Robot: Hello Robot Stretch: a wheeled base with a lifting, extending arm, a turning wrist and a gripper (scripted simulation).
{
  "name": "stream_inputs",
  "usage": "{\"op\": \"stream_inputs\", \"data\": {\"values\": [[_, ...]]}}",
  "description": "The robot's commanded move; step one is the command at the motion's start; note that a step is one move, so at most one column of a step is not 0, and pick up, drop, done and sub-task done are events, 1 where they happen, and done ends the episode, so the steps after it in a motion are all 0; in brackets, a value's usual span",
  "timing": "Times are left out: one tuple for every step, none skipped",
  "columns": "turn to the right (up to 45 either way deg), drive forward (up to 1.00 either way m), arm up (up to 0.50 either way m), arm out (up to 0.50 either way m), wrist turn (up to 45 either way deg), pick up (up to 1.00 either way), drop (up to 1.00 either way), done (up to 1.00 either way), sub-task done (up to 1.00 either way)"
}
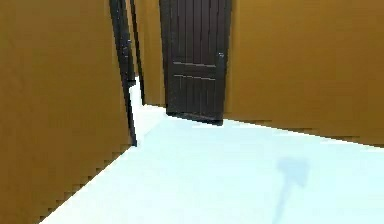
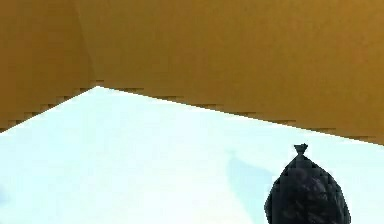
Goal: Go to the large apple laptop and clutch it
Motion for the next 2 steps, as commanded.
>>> {"op": "stream_inputs", "data": {"values": [[0.0, 1.00, 0.00, 0.00, 0.0, 0.00, 0.00, 0.00, 0.00], [0.0, 1.00, 0.00, 0.00, 0.0, 0.00, 0.00, 0.00, 0.00]]}}
